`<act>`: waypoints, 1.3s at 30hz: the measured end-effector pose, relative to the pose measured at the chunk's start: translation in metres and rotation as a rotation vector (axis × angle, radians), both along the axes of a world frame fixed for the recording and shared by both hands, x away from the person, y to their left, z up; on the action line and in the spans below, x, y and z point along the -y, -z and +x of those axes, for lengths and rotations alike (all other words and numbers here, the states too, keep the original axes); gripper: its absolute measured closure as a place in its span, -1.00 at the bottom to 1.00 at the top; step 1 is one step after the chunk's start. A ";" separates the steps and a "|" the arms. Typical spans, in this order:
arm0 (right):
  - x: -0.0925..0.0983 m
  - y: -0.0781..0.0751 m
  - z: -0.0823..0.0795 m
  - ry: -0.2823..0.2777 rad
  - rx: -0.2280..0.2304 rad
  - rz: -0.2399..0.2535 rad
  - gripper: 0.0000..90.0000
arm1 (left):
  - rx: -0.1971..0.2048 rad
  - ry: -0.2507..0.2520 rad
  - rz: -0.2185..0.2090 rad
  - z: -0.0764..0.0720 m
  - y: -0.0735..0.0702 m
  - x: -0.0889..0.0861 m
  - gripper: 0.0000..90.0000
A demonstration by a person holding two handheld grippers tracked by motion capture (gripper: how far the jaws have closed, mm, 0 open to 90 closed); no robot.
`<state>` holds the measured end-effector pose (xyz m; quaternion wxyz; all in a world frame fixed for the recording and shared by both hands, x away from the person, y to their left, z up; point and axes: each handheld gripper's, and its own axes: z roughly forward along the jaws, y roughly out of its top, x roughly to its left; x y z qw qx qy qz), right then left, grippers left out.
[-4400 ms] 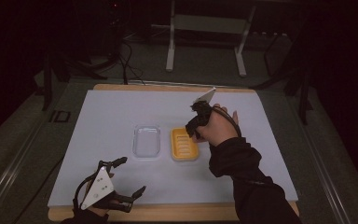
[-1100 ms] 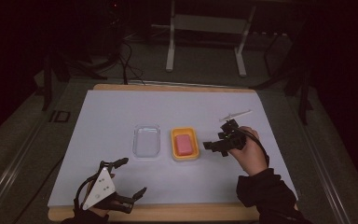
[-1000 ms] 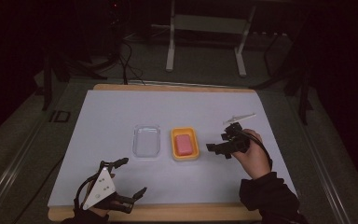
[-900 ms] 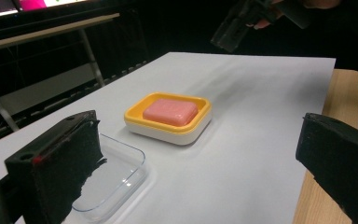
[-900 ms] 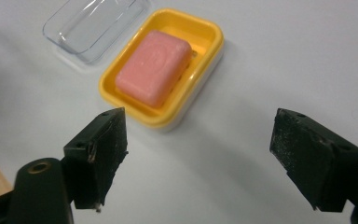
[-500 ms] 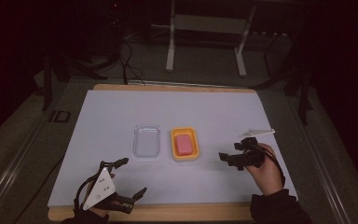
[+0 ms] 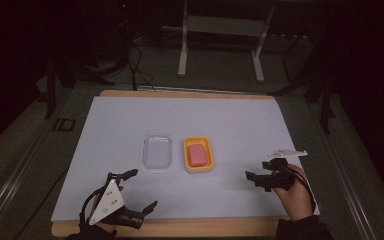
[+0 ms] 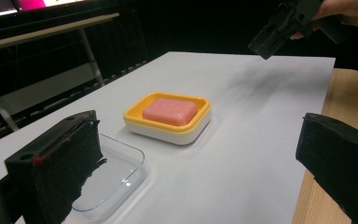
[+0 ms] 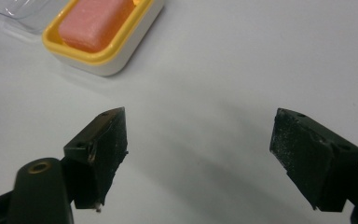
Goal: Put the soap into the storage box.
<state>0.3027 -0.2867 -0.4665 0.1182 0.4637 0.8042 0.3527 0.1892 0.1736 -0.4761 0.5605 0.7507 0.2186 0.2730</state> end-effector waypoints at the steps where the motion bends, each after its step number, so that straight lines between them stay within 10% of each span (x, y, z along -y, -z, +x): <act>1: 0.002 0.001 -0.001 0.004 0.005 -0.005 -0.58 | 0.002 0.000 -0.001 0.000 0.000 0.000 -0.99; 39: 0.025 0.028 -0.012 0.065 0.001 0.055 -0.58 | -0.010 0.008 0.003 0.001 0.000 0.000 -0.99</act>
